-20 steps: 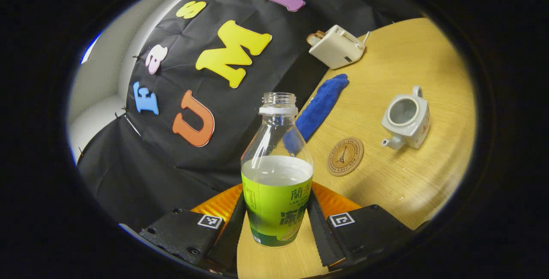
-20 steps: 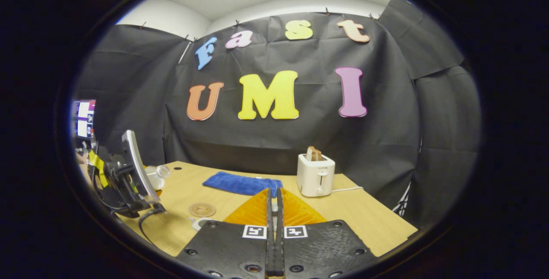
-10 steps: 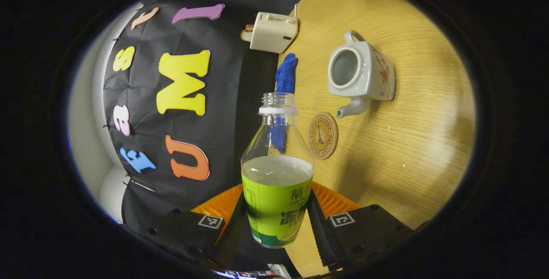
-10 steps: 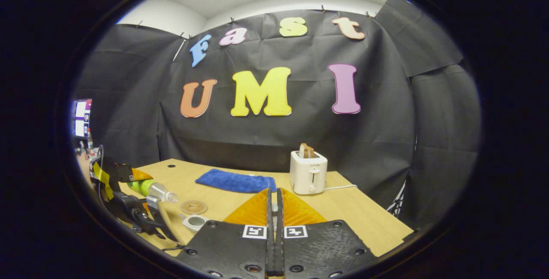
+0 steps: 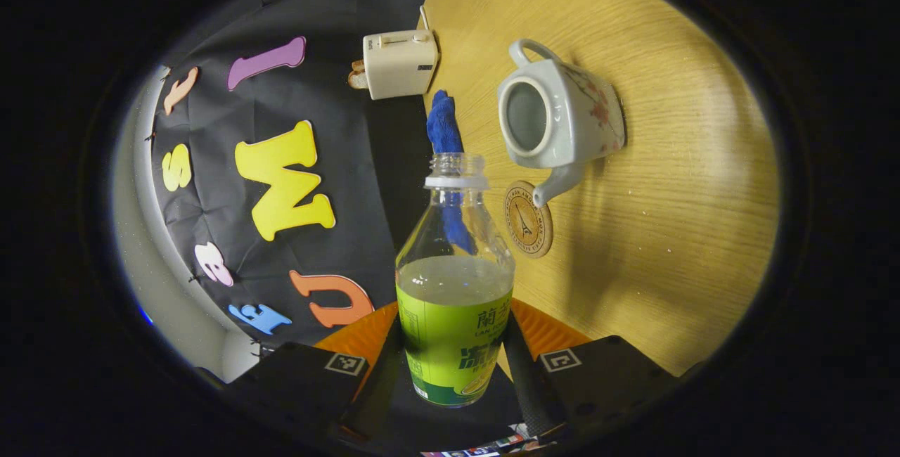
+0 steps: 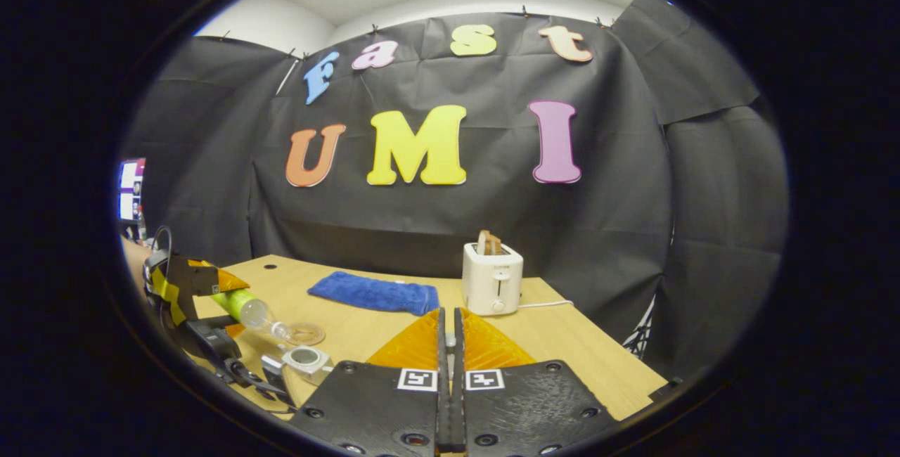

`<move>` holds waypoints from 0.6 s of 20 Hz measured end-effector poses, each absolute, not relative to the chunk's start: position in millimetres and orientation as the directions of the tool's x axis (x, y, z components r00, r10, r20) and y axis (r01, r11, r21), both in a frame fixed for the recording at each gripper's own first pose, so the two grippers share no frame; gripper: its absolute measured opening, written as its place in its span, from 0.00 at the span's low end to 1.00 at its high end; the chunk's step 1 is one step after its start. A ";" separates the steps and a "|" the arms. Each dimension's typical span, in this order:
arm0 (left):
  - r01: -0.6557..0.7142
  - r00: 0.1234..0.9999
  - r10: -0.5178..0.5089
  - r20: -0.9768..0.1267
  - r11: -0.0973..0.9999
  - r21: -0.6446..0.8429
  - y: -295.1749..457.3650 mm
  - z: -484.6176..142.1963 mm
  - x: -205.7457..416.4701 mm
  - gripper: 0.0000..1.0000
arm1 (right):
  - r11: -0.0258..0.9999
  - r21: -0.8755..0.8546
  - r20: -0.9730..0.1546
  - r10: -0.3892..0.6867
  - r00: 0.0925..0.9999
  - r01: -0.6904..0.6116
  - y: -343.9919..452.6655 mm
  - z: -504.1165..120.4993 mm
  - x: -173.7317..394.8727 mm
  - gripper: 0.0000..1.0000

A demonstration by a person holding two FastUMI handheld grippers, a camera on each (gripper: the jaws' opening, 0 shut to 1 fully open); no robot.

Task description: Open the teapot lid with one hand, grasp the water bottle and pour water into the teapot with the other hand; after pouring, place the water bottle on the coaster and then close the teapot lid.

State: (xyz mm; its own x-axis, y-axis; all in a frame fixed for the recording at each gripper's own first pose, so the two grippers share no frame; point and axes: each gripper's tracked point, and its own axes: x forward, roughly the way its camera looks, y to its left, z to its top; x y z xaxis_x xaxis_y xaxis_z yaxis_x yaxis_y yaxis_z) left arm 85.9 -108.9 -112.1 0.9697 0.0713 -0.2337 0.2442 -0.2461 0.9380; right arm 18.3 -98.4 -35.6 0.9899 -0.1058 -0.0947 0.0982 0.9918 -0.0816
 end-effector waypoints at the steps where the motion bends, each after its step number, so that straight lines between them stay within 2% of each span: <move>1: 0.230 0.973 0.069 -0.220 -0.268 0.936 -112.8 -108.1 86.5 0.75 | 0.992 -0.083 -0.093 -0.105 0.990 0.097 -98.1 -33.9 17.0 0.00; 6: 0.209 0.978 0.075 -0.195 -0.385 0.899 -120.8 -101.7 84.2 0.75 | 0.991 -0.089 -0.076 -0.102 0.992 0.095 -99.7 -27.1 12.8 0.00; 12: 0.201 0.980 0.086 -0.182 -0.433 0.879 -125.8 -100.2 84.8 0.75 | 0.991 -0.079 -0.076 -0.111 0.991 0.105 -106.9 -24.3 11.3 0.00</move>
State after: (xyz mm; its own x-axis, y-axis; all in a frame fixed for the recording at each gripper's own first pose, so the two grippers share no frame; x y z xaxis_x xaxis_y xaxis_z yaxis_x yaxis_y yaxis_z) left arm 84.8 -125.8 -100.2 0.9795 0.0863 -0.1819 0.2013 -0.4328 0.8787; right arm 11.3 -106.9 -24.3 0.9909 -0.1110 -0.0756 0.1050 0.9913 -0.0793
